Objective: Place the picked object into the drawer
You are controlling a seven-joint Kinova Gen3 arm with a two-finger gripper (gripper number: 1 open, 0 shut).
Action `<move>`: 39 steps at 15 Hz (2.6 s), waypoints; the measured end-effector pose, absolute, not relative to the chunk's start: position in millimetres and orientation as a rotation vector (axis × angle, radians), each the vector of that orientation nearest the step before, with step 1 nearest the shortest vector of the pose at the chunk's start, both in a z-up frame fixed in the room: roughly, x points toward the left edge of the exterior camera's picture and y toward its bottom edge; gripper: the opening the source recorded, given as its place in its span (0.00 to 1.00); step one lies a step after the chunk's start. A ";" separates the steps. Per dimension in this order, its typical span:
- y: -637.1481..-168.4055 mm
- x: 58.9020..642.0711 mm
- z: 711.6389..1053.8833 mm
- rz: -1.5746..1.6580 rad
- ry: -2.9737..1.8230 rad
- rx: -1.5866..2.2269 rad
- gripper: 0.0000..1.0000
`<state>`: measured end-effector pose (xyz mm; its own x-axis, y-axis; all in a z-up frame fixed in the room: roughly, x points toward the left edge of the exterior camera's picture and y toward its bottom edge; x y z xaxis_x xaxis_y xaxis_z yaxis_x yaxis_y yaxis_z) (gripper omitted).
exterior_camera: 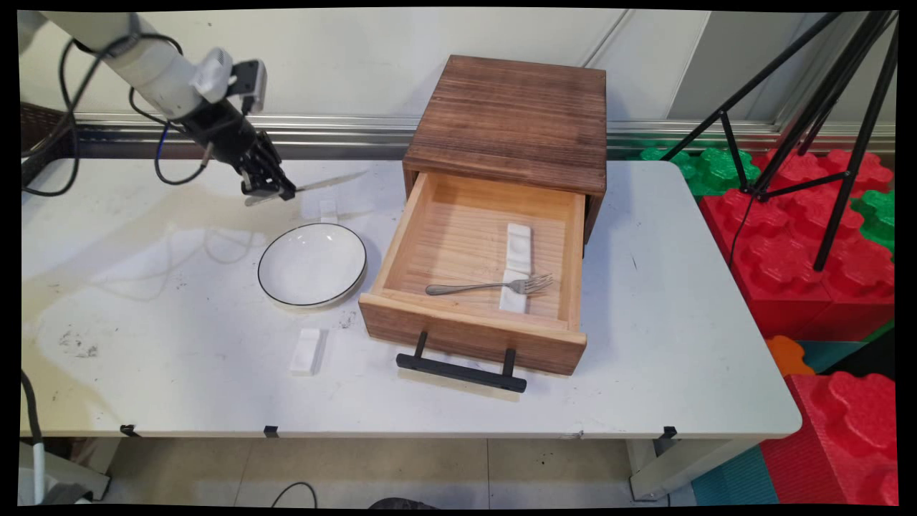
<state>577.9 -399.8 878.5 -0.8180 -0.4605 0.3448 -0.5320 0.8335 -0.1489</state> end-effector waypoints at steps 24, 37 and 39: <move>-396.7 371.5 948.4 0.408 -2.647 0.472 0.00; -453.1 294.4 883.0 0.387 -2.680 0.390 0.00; -458.1 290.5 873.6 0.382 -2.685 0.379 0.00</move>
